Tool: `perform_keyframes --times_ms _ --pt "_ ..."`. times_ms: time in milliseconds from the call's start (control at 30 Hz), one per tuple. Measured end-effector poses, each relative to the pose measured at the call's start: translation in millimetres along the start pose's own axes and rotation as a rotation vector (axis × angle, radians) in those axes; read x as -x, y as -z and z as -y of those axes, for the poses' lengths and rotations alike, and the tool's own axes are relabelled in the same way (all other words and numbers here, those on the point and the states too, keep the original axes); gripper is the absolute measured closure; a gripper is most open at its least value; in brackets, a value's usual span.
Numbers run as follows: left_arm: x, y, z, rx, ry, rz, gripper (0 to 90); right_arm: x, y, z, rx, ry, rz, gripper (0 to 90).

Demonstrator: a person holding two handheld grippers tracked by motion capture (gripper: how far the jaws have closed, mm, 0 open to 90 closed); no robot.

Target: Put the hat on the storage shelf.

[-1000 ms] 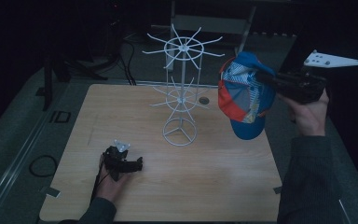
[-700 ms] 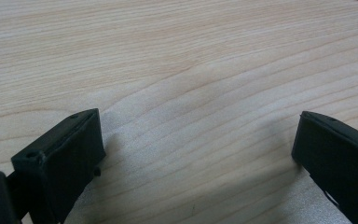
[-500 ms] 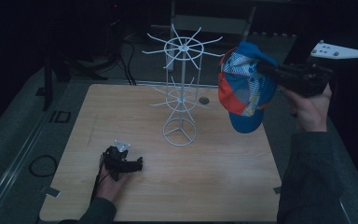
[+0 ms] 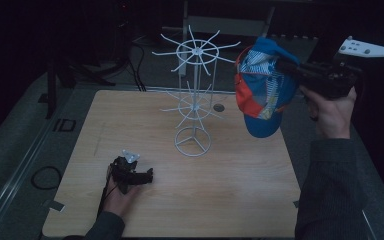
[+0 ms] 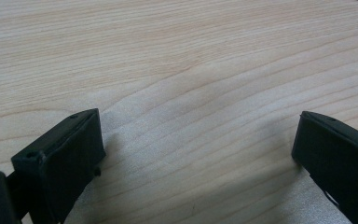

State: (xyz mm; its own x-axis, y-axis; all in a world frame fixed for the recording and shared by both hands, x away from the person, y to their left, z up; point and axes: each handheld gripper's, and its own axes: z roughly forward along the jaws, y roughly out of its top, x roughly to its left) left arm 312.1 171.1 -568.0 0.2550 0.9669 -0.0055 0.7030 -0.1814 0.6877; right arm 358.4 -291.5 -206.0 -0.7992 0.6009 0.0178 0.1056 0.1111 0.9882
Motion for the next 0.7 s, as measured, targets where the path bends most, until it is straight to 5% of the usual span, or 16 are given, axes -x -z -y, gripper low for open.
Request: perform_keyframes --times_ms 333,700 --pt "-0.2 0.0 -0.1 -0.001 -0.002 0.000 2.5 4.4 -31.6 19.9 -0.069 -0.032 -0.017 84.0" --pt "-0.1 0.3 0.0 -0.004 -0.001 0.002 2.5 5.7 -60.4 47.7 -0.204 -0.037 -0.004 80.2"
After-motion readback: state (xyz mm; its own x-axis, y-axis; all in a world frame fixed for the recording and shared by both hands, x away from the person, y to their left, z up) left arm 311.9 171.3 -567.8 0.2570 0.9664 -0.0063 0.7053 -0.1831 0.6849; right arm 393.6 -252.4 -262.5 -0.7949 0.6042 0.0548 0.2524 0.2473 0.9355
